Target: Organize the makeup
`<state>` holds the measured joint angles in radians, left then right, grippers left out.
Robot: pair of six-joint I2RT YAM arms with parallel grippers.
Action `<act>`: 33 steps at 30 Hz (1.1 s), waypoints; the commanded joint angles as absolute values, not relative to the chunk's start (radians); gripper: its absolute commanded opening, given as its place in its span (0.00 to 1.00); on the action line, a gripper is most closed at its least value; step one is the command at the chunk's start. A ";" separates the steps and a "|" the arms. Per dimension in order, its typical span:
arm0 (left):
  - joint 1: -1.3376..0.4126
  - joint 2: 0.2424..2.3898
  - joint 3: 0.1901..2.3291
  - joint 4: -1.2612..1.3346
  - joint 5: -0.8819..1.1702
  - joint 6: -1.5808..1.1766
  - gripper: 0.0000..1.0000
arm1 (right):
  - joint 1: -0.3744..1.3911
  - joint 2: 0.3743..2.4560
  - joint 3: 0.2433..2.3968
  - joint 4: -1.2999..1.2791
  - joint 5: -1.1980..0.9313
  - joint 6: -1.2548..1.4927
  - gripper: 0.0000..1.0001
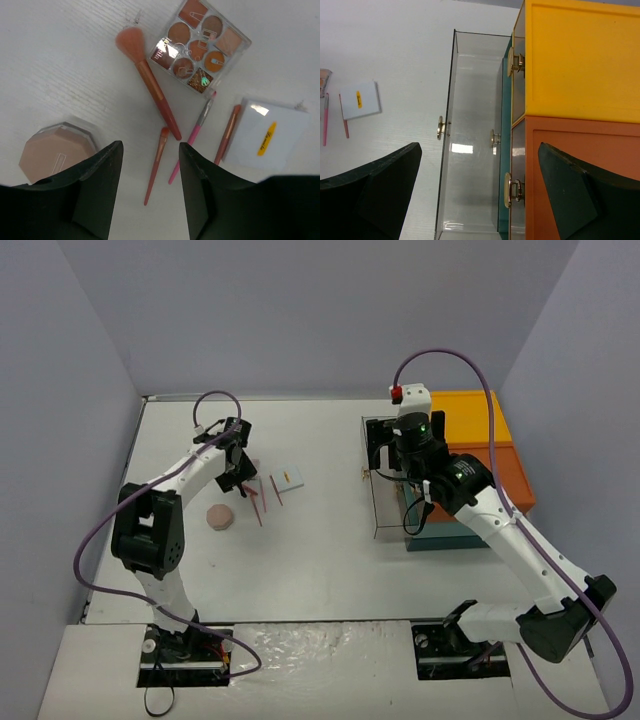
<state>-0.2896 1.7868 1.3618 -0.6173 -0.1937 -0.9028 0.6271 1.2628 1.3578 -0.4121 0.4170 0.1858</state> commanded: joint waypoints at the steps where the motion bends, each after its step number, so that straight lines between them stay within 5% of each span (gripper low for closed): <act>1: -0.259 1.838 1.419 -0.564 -0.176 -0.980 0.42 | 0.619 1.179 1.340 -0.343 0.426 0.151 1.00; 16: -0.200 1.960 1.441 -0.515 -0.124 -1.005 0.37 | 0.615 1.150 1.273 -0.331 0.385 0.121 1.00; 21: -0.195 1.973 1.414 -0.517 -0.105 -1.030 0.24 | 0.615 1.159 1.280 -0.331 0.388 0.114 1.00; 25: -0.196 1.928 1.406 -0.541 -0.105 -1.026 0.02 | 0.614 1.165 1.287 -0.330 0.383 0.110 1.00; 33: -0.209 1.741 1.453 -0.462 -0.015 -0.927 0.00 | 0.614 1.164 1.297 -0.329 0.379 0.109 1.00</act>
<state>-0.1992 1.9199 1.3937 -0.5412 -0.0817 -0.9874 0.6205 1.1630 1.2694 -0.3855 0.3804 0.1249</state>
